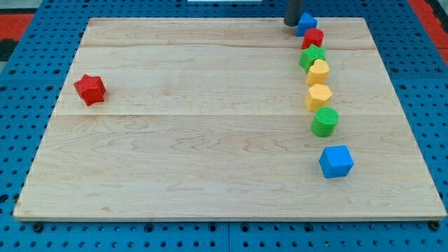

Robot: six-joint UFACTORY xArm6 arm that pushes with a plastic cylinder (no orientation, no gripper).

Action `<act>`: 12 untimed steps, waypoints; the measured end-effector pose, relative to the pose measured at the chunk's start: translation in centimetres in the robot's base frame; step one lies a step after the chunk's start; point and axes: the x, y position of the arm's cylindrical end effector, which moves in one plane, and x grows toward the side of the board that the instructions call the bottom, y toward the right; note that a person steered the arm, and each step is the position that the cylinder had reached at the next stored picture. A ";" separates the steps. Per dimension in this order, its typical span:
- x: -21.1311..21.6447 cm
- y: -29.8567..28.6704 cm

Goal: Push the red star between the cube and green circle

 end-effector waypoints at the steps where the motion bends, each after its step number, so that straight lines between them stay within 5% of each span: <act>1: -0.2 -11.2; 3: 11.5 -34.4; 7: 25.6 -38.6; 9: 24.5 -24.5; 12: 24.9 -11.2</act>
